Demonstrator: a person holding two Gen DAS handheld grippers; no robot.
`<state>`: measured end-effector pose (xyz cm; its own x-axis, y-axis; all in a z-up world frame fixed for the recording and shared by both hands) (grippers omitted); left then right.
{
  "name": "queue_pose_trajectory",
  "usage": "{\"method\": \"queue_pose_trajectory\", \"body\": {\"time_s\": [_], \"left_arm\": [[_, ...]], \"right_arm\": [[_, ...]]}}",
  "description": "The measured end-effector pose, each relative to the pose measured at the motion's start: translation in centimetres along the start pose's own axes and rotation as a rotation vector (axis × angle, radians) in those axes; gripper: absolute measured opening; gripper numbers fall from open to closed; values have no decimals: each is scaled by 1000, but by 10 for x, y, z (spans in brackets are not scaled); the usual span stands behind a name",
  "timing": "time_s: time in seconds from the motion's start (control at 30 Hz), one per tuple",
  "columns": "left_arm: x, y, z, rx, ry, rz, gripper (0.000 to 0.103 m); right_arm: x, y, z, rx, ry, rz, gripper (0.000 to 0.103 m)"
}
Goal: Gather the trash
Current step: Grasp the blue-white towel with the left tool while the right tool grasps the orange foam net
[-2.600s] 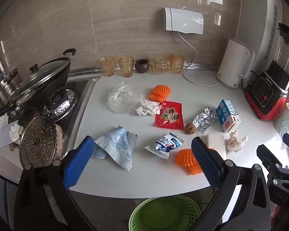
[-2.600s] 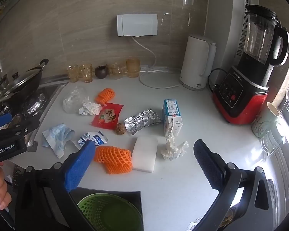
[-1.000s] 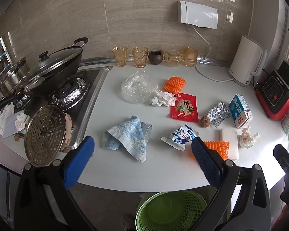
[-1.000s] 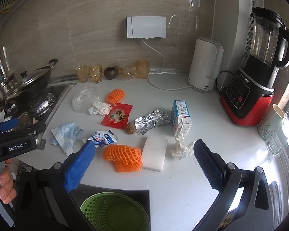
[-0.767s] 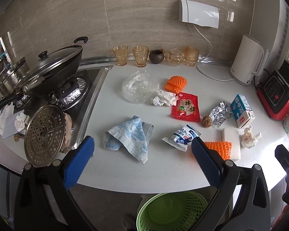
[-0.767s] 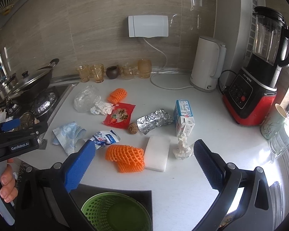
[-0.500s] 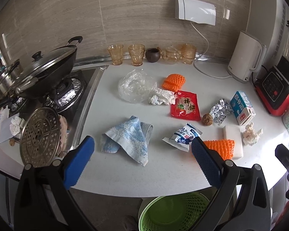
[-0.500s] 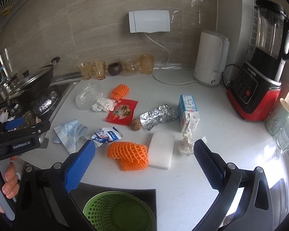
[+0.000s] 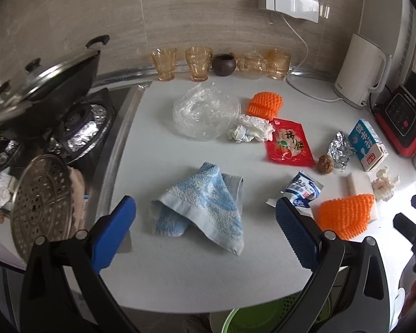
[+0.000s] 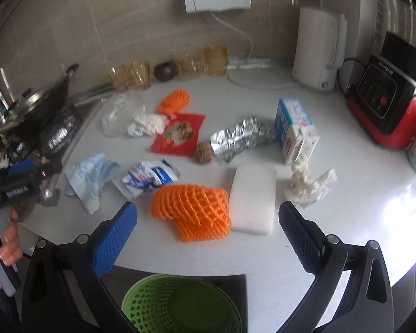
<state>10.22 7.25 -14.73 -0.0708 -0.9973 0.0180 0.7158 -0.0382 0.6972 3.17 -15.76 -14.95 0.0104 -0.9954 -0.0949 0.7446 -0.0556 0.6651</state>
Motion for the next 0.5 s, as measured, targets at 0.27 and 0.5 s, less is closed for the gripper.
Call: {"method": "queue_pose_trajectory", "body": {"time_s": [0.27,0.5], "left_arm": [[5,-17,-56,-111,19,-68,97],[2,-29,-88,-166,31,-84,85]], "right_arm": [[3,-16,-23,-31,-4,-1,101],[12,-19,-25,-34,-37,-40,101]]}}
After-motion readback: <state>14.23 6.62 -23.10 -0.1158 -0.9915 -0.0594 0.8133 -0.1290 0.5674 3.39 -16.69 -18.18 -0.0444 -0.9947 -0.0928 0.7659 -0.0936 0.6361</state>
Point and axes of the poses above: each gripper's, at about its wrist camera, not at the fingertips, and z roughly against the way its jaws point, x to its right, y to its top, the point moved 7 cm from there along -z, roughly the way its jaws point, and after that the axes turned 4 degrees about x, right-handed, at the moved point
